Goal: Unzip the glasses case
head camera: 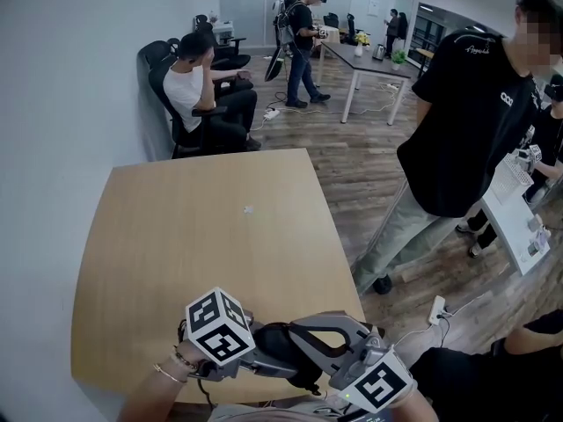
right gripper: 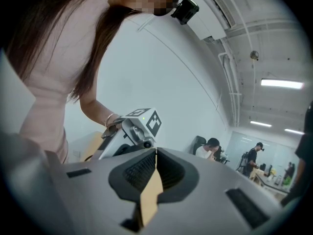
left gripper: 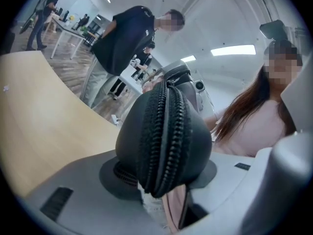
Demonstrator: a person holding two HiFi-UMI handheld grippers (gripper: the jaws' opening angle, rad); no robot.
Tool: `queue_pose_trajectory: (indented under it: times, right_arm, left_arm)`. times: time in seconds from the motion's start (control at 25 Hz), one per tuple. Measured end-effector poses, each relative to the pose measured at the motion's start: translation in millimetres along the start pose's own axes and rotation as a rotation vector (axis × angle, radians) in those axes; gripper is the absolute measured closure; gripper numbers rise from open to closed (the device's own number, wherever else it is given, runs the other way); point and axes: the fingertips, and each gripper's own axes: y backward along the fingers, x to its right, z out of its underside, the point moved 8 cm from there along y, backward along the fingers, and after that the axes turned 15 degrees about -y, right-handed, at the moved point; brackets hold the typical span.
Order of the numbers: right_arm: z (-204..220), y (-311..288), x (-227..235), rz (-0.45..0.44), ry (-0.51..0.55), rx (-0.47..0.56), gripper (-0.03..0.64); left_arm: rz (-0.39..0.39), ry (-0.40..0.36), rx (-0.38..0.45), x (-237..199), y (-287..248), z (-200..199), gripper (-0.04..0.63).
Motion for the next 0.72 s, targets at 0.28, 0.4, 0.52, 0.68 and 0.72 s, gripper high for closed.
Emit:
queue_pose_trajectory:
  times: [0.28,0.4,0.52,0.68,0.72]
  right_arm:
    - [-1.7,1.0,-3.2,-0.006,0.001,-0.005,0.601]
    - [-2.2,1.3,-5.3,-0.011,0.003,-0.016,0.601]
    - [-3.4,-0.2,-6.9,-0.013,0.0,-0.017,0.601]
    - [-2.7,0.1,-6.1,-0.027,-0.015,-0.031,0.601]
    - [-2.8,0.0,-6.1,-0.031,-0.017,-0.033,0.601]
  left_arm:
    - [-0.023,-0.027,-0.071,2.9,-1.5,0.4,0.4]
    - [-0.032,-0.035,-0.094,4.6,-2.6,1.5,0.4]
    - [-0.031,-0.042,-0.108,5.8,-1.8,2.7,0.4]
    - [-0.04,-0.056,-0.138,5.7,-3.3,2.2,0.4]
    - [-0.045,-0.06,-0.15,5.6,-4.1,2.5,0.4]
